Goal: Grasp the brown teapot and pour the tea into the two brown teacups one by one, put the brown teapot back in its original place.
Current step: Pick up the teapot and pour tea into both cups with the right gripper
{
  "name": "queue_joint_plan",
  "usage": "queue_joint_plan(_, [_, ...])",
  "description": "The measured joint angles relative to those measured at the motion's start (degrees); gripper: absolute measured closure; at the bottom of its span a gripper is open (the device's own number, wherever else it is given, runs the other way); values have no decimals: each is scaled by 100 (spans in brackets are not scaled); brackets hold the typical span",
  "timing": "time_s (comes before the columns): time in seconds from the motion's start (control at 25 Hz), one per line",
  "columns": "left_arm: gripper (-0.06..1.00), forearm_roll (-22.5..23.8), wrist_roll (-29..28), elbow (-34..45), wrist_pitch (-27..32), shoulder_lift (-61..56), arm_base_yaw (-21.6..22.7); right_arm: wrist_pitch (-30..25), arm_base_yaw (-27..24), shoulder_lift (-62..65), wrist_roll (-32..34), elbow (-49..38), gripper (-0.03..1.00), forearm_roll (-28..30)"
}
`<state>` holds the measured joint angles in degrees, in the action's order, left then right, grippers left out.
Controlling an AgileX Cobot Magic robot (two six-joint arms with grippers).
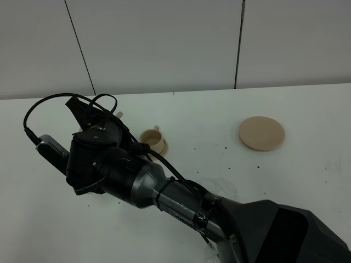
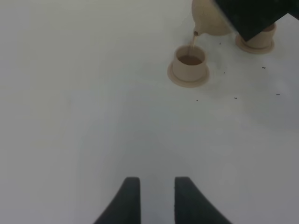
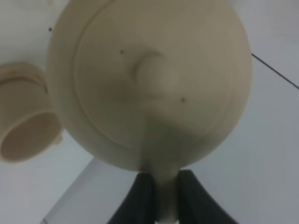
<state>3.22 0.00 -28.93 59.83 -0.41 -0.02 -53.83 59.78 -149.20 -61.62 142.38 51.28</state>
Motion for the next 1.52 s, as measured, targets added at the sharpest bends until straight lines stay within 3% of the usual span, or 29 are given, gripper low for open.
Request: queue_joint_plan(1.52, [69,0,0,0,0,0,0,16,21,0,-6,0,87,173])
